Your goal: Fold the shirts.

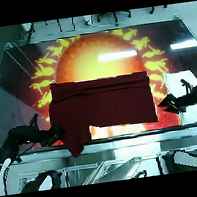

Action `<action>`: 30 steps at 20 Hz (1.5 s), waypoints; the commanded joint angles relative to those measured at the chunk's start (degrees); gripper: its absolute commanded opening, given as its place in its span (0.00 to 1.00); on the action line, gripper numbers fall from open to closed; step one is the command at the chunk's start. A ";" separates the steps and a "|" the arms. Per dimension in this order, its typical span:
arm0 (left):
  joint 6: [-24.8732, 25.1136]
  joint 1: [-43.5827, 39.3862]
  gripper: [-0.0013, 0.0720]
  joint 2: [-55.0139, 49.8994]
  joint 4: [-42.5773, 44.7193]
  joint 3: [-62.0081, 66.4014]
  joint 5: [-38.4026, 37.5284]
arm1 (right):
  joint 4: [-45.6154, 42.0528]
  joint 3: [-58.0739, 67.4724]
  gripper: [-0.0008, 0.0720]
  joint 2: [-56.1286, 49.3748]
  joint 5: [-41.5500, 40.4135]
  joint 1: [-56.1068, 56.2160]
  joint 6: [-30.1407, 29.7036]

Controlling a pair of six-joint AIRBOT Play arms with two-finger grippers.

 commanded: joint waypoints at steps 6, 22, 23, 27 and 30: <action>0.48 8.46 0.74 6.32 4.07 0.04 4.81 | -1.31 -0.17 0.70 -1.86 0.63 -0.04 0.85; 0.31 -6.93 0.04 -10.05 1.18 5.64 -5.55 | -0.04 -3.85 0.71 -5.20 2.49 0.74 0.39; 0.31 -6.93 0.04 -8.39 1.31 5.62 -5.31 | -0.09 -3.85 0.71 -6.03 2.71 1.62 0.37; 0.31 -6.91 0.04 -2.78 1.53 5.62 -2.84 | 0.66 -3.85 0.70 -9.35 4.17 7.74 0.37; 0.31 -6.78 0.04 1.22 1.66 5.62 0.13 | 3.21 -3.65 0.04 -9.88 3.76 11.72 -2.05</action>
